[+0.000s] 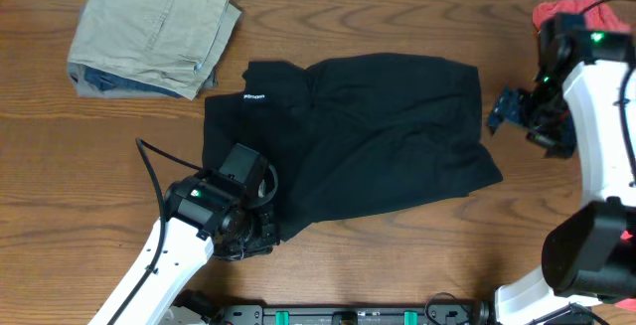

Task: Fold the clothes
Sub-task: 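Move the right gripper to the polo's near right hem and grasp it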

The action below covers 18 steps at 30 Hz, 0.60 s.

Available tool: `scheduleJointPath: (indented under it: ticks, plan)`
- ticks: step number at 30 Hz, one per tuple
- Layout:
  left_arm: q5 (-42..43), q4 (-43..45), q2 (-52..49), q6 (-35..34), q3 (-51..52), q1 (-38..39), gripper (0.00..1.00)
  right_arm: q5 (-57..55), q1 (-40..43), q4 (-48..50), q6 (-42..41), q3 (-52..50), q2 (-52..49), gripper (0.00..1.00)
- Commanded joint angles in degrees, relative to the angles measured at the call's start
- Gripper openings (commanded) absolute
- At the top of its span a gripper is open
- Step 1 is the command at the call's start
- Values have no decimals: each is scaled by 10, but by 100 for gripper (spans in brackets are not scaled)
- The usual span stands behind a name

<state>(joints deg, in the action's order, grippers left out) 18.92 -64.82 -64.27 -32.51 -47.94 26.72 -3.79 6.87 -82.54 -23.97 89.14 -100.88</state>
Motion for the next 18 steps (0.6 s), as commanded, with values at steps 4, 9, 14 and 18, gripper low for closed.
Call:
scheduleJointPath:
  ticks: [4, 9, 14, 18]
  plan:
    - [-6, -2, 2, 10, -10, -3, 7, 22, 5, 90, 6, -97, 0, 76]
    - [-6, -3, 2, 10, -10, -3, 7, 21, 15, 151, -17, -152, 0, 62]
    - [-6, -2, 2, 10, -10, -3, 7, 22, 41, 200, -19, -192, 0, 50]
    - [-6, -2, 2, 10, -10, -3, 8, 24, 60, 227, -23, -230, 0, 51]
